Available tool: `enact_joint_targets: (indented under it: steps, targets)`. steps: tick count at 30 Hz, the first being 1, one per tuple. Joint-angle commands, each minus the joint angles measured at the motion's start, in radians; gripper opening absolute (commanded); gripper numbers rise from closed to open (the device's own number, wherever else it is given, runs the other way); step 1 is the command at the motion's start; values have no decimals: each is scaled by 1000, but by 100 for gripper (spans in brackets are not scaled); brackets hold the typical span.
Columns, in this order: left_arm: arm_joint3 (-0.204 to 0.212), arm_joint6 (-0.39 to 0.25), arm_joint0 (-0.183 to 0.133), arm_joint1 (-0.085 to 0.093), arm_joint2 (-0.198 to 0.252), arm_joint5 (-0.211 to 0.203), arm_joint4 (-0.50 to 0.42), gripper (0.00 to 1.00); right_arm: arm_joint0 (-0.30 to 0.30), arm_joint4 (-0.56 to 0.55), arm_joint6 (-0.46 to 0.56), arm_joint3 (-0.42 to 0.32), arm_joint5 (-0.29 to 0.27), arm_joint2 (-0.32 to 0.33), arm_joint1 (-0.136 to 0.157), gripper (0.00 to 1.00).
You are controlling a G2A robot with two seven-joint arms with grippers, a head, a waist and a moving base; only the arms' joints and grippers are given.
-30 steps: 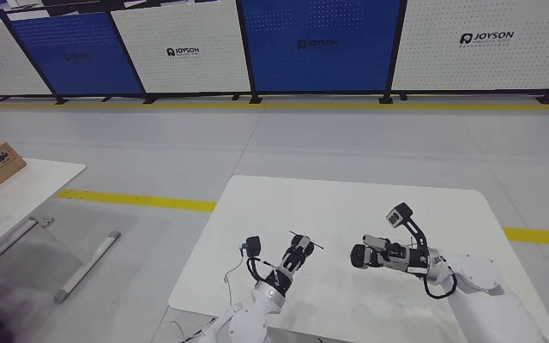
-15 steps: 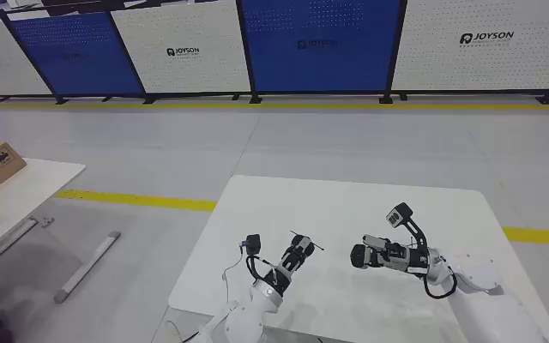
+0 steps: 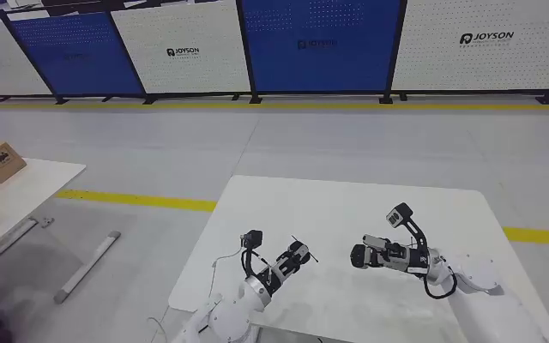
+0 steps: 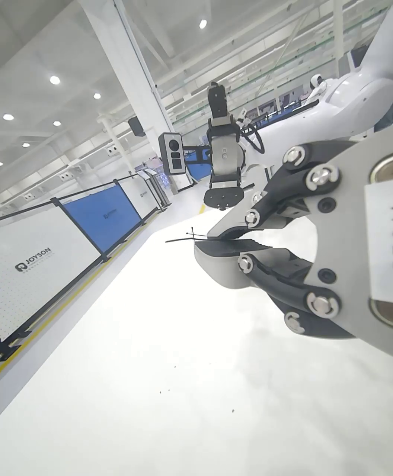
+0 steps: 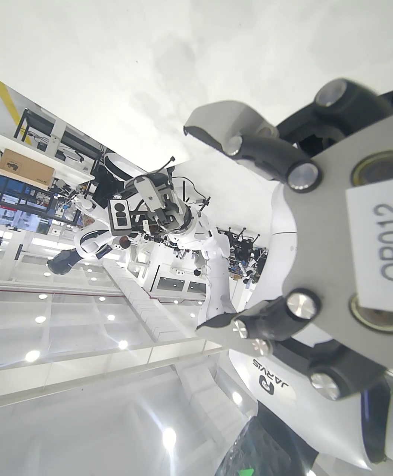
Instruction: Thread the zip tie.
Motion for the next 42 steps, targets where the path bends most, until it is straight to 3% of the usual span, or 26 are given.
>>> enact_joint_targets:
  steps: [1,6,8,11,13,18,31,34,39,42]
  targets:
    - [0,1,0,0,1,0,2,0,0,0,0,0,0,0,0,100]
    - [0,1,0,0,1,0,2,0,0,0,0,0,0,0,0,100]
    - [17,4,-9,-2,3,19,-10,0,0,0,0,0,0,0,0,100]
    - [37,-37,-45,-8,3,64,-136,0,0,0,0,0,0,0,0,100]
    - [27,-55,-62,-10,-11,74,-196,0,0,0,0,0,0,0,0,100]
    - [-63,-105,-36,-3,-46,76,-247,0,0,0,0,0,0,0,0,100]
    - [-67,-107,-34,-2,-48,79,-245,0,0,0,0,0,0,0,0,100]
    - [-30,-95,-54,-4,-34,99,-222,0,0,0,0,0,0,0,0,100]
    - [79,-72,-119,-9,7,150,-159,0,0,0,0,0,0,0,0,100]
    - [94,-72,-129,-12,18,143,-166,0,0,0,0,0,0,0,0,100]
